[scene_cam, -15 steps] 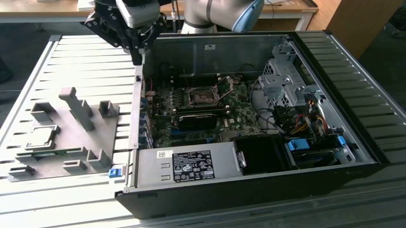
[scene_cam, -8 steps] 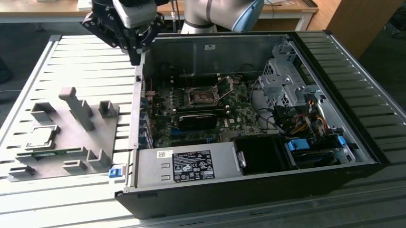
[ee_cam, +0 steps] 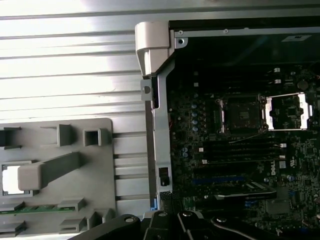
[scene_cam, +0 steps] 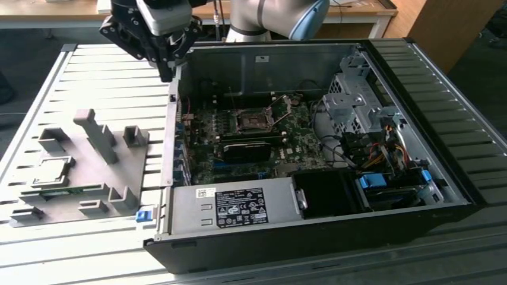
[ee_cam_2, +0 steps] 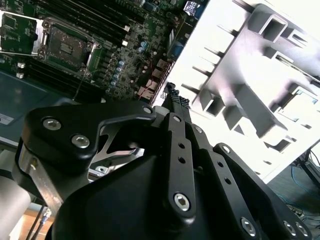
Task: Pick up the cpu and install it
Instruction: 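Reach for the cpu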
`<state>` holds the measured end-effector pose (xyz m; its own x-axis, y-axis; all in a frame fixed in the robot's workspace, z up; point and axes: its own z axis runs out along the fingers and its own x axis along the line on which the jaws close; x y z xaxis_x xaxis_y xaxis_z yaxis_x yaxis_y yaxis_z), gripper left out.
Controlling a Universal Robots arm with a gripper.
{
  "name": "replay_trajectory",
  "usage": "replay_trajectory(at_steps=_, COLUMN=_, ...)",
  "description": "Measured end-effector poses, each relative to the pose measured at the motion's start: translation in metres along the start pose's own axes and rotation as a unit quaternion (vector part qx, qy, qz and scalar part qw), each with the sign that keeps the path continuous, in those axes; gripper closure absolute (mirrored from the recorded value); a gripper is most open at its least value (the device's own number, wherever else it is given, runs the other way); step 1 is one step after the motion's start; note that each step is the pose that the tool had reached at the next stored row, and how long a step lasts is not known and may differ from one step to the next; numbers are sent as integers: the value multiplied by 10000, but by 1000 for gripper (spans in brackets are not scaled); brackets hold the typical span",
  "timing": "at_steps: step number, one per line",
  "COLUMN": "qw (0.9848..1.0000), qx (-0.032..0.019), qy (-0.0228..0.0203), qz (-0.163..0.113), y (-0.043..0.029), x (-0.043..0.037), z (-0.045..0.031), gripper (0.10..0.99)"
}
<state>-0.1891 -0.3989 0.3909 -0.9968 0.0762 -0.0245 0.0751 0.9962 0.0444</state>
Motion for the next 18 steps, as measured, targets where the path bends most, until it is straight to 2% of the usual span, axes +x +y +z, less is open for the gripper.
replay_trajectory(at_steps=18, qw=10000, qx=0, qy=0, qz=0, y=-7, x=84, z=3, gripper=980)
